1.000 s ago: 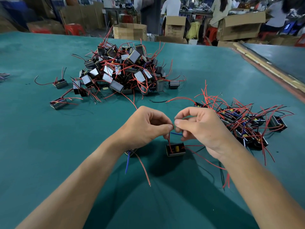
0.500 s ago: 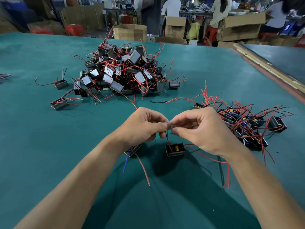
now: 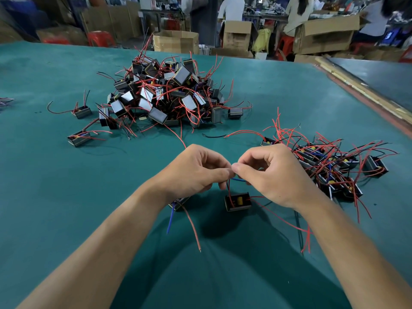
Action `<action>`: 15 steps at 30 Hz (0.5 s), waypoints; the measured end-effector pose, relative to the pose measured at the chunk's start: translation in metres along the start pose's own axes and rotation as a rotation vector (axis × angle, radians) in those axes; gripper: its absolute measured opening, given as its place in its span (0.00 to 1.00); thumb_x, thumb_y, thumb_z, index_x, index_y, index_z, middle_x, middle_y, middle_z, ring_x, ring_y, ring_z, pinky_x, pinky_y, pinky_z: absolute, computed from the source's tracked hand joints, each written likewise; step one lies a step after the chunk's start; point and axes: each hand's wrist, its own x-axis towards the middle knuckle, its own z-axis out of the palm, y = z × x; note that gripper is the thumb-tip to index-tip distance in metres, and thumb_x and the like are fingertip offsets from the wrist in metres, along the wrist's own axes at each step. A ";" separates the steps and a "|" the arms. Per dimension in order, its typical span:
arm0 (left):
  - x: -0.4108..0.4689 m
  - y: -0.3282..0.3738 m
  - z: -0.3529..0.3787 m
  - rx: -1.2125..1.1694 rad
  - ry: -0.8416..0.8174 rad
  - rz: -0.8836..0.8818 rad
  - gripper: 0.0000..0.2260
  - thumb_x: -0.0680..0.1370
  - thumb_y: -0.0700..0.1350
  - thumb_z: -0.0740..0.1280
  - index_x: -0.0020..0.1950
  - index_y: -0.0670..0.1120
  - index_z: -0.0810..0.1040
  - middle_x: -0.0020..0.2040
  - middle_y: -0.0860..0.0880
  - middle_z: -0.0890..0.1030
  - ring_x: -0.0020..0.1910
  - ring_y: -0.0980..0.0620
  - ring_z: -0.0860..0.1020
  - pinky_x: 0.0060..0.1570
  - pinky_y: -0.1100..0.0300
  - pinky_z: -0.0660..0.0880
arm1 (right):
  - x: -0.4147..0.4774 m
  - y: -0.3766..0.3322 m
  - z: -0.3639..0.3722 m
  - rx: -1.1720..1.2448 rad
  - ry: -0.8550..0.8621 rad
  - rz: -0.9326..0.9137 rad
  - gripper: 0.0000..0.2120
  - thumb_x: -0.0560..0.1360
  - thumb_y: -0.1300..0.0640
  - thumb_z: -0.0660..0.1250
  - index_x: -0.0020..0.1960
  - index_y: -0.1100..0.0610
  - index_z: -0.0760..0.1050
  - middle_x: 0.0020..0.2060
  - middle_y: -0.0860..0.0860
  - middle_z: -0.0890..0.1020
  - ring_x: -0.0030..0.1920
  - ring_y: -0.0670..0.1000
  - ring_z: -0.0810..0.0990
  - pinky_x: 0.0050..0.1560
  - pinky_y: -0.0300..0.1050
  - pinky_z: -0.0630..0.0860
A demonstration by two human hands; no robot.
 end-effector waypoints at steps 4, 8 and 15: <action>0.000 0.000 0.000 -0.011 -0.014 0.013 0.08 0.78 0.40 0.69 0.42 0.48 0.85 0.31 0.49 0.80 0.24 0.55 0.64 0.23 0.67 0.61 | 0.002 0.002 0.004 0.178 0.024 0.113 0.08 0.74 0.62 0.73 0.37 0.58 0.79 0.28 0.52 0.83 0.28 0.55 0.79 0.37 0.56 0.80; 0.000 0.001 0.000 -0.025 0.000 -0.012 0.06 0.79 0.38 0.68 0.43 0.41 0.82 0.30 0.49 0.80 0.23 0.54 0.64 0.23 0.66 0.61 | 0.002 -0.001 0.001 0.192 0.023 0.065 0.08 0.73 0.65 0.74 0.38 0.56 0.79 0.29 0.51 0.83 0.29 0.51 0.79 0.35 0.49 0.81; 0.001 0.005 0.001 -0.036 0.018 -0.041 0.08 0.80 0.37 0.65 0.41 0.42 0.80 0.29 0.50 0.79 0.23 0.53 0.65 0.24 0.64 0.60 | 0.000 0.002 -0.002 0.051 -0.032 -0.041 0.08 0.73 0.64 0.73 0.41 0.52 0.85 0.34 0.52 0.85 0.37 0.60 0.82 0.42 0.59 0.79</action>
